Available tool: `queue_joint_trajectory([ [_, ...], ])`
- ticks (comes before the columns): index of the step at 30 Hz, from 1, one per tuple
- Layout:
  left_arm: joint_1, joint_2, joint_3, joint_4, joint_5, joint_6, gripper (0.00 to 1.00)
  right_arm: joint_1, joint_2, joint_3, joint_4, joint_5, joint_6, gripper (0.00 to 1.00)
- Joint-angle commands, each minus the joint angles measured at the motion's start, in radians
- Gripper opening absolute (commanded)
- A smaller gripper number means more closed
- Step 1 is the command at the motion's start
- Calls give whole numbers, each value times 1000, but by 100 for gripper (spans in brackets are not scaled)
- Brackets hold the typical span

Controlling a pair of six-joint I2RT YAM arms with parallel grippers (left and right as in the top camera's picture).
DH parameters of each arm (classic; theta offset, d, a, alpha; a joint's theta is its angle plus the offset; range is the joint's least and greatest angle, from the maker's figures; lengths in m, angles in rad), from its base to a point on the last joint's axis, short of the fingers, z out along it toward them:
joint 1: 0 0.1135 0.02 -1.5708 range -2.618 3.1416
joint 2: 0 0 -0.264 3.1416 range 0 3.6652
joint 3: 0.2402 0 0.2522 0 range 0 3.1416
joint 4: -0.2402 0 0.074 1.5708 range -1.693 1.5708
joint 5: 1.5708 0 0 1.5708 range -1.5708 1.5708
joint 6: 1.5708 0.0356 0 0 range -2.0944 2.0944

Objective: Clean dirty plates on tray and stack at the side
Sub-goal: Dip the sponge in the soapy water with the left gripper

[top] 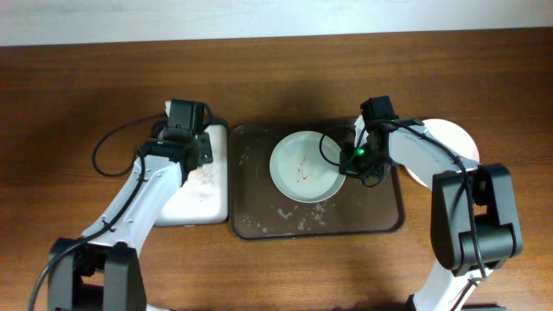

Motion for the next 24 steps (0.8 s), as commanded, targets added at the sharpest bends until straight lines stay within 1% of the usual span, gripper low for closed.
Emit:
queue_joint_trajectory([
  [1, 7, 0, -48, -31, 79, 7, 7, 2, 12, -16, -14, 35, 11, 4],
  [3, 7, 33, -90, -26, 79, 4, 9, 2, 12, -16, -15, 35, 11, 4],
  [4, 7, 59, -103, -26, 80, 4, 13, 2, 12, -16, -15, 35, 10, 4],
  [5, 7, 71, -104, -26, 83, 4, 20, 2, 12, -16, -16, 35, 11, 4],
  [6, 7, 73, -104, -24, 84, 4, 33, 2, 12, -16, -16, 35, 10, 4],
  [8, 7, 73, -104, -11, 83, 4, 53, 2, 12, -16, -16, 35, 11, 4],
  [11, 7, 73, -104, 11, 82, 5, 55, 2, 12, -16, -16, 35, 10, 4],
  [14, 7, 73, -92, 27, 83, 5, 43, 2, 12, -16, -16, 35, 10, 4],
  [17, 7, 73, -92, 11, 83, 4, 42, 2, 12, -16, -15, 35, 10, 4],
  [18, 7, 75, -92, 1, 83, 4, 40, 2, 12, -16, -15, 35, 10, 4],
  [19, 7, 80, -92, -13, 83, 4, 36, 2, 12, -16, -15, 35, 10, 4],
  [20, 7, 92, -92, -31, 83, 4, 23, 2, 12, -16, -16, 35, 10, 4],
  [23, 7, 116, -93, -42, 93, 5, 0, 2, 12, -16, -16, 35, 11, 4],
  [24, 7, 116, -92, -38, 93, 4, 0, 2, 12, -16, -16, 35, 11, 4],
])
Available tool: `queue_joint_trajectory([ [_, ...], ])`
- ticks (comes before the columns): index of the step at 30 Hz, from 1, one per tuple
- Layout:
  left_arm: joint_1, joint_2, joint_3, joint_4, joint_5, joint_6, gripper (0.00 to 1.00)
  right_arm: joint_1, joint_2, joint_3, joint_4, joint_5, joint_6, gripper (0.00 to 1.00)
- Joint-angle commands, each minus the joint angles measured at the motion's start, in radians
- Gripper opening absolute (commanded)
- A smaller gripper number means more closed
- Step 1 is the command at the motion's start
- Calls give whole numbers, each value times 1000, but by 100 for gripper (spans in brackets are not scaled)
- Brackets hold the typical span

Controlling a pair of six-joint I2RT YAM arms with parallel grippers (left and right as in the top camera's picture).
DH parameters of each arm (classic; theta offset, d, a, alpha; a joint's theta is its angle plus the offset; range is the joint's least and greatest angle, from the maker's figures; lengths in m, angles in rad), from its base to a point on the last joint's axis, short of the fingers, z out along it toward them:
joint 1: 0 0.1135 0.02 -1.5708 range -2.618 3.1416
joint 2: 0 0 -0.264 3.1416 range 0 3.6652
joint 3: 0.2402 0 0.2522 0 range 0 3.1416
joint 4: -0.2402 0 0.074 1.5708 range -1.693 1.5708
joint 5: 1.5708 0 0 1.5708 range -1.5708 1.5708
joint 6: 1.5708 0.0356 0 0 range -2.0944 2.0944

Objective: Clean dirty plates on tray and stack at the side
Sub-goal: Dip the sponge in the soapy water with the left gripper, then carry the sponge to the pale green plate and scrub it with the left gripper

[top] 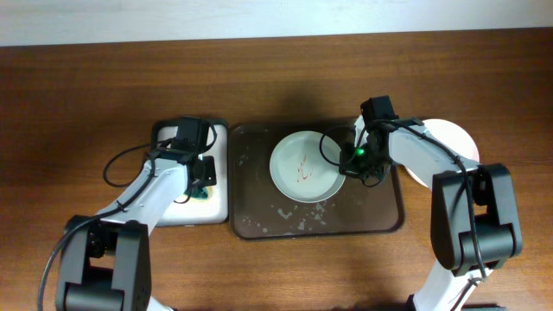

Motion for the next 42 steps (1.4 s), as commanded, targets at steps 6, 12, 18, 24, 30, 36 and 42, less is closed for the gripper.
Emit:
queue_joint_trajectory([
  [6, 6, -64, 69, -8, 21, 0, 0, 2, 12, -16, -16, 35, 8, 4],
  [12, 6, -224, 76, 13, 16, 0, 0, 2, 12, -16, -16, 36, 8, 4],
  [18, 6, -312, 76, 102, -50, 0, 0, 2, 12, -16, -16, 36, 8, 4],
  [24, 6, -365, 76, 227, -123, 35, 0, 2, 12, -16, -16, 36, 8, 4],
  [30, 6, -366, 76, 341, -158, 57, 0, 2, 12, -16, -12, 36, 8, 4],
  [36, 6, -366, 76, 345, -158, 57, 0, 2, 12, -16, -12, 36, 8, 4],
  [42, 5, -358, 75, 190, -23, 2, 0, 2, 12, -16, -23, -12, 8, 4],
])
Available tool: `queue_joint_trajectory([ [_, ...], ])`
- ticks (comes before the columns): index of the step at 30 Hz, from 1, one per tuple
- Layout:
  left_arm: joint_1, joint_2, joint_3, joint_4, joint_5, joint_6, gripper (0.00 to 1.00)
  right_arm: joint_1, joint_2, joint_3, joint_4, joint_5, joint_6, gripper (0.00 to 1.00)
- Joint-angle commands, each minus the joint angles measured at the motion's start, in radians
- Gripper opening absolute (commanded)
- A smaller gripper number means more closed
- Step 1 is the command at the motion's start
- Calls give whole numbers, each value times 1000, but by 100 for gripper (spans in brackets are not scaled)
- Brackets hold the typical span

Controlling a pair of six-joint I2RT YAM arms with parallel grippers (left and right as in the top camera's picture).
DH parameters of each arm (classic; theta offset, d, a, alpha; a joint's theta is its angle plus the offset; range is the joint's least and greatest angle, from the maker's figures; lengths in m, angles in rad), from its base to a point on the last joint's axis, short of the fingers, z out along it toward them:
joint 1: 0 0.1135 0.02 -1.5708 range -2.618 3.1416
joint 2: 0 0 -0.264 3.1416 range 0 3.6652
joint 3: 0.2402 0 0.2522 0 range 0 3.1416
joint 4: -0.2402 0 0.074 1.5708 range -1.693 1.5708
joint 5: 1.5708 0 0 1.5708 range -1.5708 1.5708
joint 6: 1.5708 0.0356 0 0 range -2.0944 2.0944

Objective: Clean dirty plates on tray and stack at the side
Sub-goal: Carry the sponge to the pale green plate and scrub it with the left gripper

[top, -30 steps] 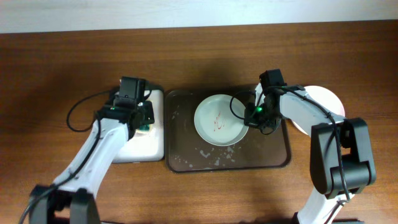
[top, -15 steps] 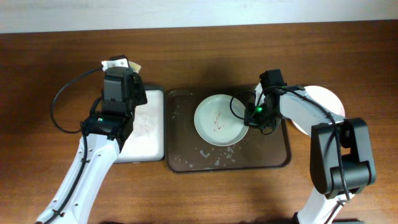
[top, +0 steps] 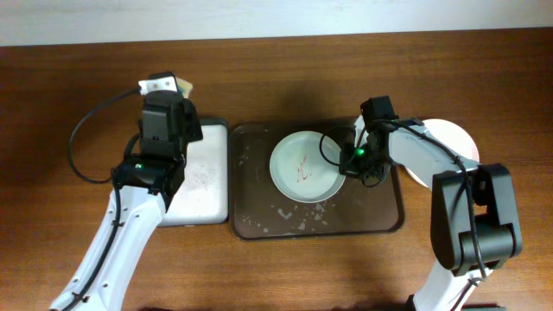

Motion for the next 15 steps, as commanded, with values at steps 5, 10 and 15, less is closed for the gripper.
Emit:
queue_joint_trajectory([
  [5, -26, 66, 16, -221, 536, -100, 0, 102, 12, -16, -54, -25, 8, 4],
  [10, -195, 208, 16, -146, 587, -142, 0, 140, 12, -16, -42, -25, 8, 4],
  [15, -321, 352, 16, -34, 587, -226, 0, 140, 12, -16, -42, -25, 8, 4],
])
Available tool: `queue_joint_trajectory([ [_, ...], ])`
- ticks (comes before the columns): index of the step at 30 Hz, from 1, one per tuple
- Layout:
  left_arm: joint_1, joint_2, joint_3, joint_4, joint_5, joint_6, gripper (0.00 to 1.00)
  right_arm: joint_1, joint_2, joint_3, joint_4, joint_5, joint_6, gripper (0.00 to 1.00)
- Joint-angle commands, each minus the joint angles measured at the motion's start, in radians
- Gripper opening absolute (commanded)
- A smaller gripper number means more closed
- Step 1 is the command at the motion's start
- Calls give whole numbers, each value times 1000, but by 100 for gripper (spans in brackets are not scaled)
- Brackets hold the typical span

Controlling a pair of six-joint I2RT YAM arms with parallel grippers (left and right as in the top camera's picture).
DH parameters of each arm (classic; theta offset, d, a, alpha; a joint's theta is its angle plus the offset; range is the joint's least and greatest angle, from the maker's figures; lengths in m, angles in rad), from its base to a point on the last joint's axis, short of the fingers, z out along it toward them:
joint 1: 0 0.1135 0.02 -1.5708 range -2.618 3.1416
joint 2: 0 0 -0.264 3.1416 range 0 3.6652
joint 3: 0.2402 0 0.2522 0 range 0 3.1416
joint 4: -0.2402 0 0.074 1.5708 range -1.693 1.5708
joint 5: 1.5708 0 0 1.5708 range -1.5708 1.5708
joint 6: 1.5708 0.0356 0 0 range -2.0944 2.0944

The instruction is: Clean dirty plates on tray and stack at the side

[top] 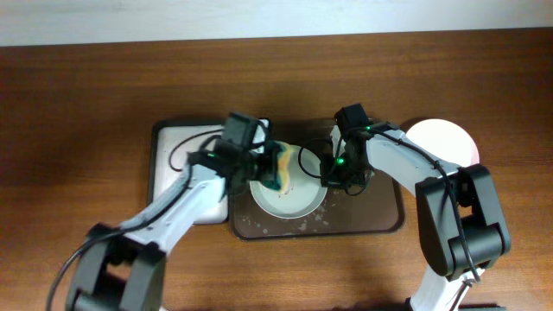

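Observation:
A white plate (294,197) lies on the brown tray (380,216), left of the tray's middle. My left gripper (270,164) is shut on a yellow and teal sponge (278,166) that presses on the plate's upper left part. My right gripper (332,173) is closed on the plate's right rim; the fingers themselves are hidden under the wrist. The red marks seen on the plate are covered by the sponge and the arm.
A white plate (442,141) rests on the table right of the tray. A white board (177,168) in a dark frame lies left of the tray. Pale crumbs or drops dot the tray's front part (289,223).
My left arm has come from high over the white board to the plate, with the sponge now on it. The plate and my right gripper have shifted a little left and toward the front.
My left gripper was down on the white board, then over a sponge lying there, while my right gripper held the plate's right rim on the tray. Then the left arm was raised above the board. Now the sponge is on the plate.

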Motion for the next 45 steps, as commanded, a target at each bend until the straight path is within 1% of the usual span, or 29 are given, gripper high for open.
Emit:
queue_joint_trajectory([
  [1, -70, 70, 10, 58, 19, -61, 0, 6, 12, -16, 0, 10, -3, 4],
  [4, -102, 138, 10, 96, 3, -62, 0, 6, 12, -16, 0, 10, -3, 4],
  [6, -108, 168, 10, 91, -64, -61, 0, 6, 12, -16, 0, 10, -3, 4],
  [8, -107, 182, 10, 83, -157, -62, 0, 6, 12, -16, -1, 10, -3, 4],
  [10, -107, 187, 10, 42, -323, -61, 0, 6, 12, -16, -1, 10, -3, 4],
  [11, -107, 187, 10, 18, -375, -61, 0, 6, 12, -16, -1, 10, -3, 4],
  [14, -107, 187, 10, -50, -447, -60, 0, 6, 12, -16, -1, 10, -3, 4],
  [16, -107, 183, 25, -91, -451, -60, 0, 6, 12, -16, -2, 10, -3, 4],
  [19, -107, 115, 103, -162, -444, -57, 0, 6, 12, -16, -2, 10, -3, 4],
  [22, -107, 43, 146, -143, -377, -58, 0, 6, 12, -16, -1, 10, -3, 4],
  [24, -107, 51, 138, -142, -345, -61, 0, 6, 12, -16, 0, 10, -3, 4],
  [26, -108, 69, 123, -135, -278, -63, 0, 6, 12, -16, 0, 10, -3, 4],
  [27, -108, 85, 120, -134, -257, -85, 0, 6, 12, -16, 0, 10, -3, 4],
  [31, -152, 192, 120, -32, -105, -95, 0, 6, 12, -16, -1, 10, -3, 4],
  [33, -167, 222, 120, -27, -113, -95, 0, 6, 12, -16, -1, 10, -3, 4],
  [34, -167, 227, 120, -40, -145, -95, 0, 6, 12, -16, -1, 10, -3, 4],
  [37, -161, 226, 120, -112, -302, -94, 0, 6, 12, -16, -1, 10, -3, 4],
  [39, -129, 211, 120, -185, -392, -94, 0, 6, 12, -16, -1, 11, -3, 4],
  [40, -105, 191, 120, -207, -403, -92, 0, 6, 12, -16, -1, 11, -3, 4],
  [42, -58, 124, 121, -213, -398, -26, 0, 6, 12, -16, -1, 11, -3, 4],
  [45, -45, -8, 129, -214, -398, 27, 0, 6, 12, -16, 0, 11, -3, 5],
])
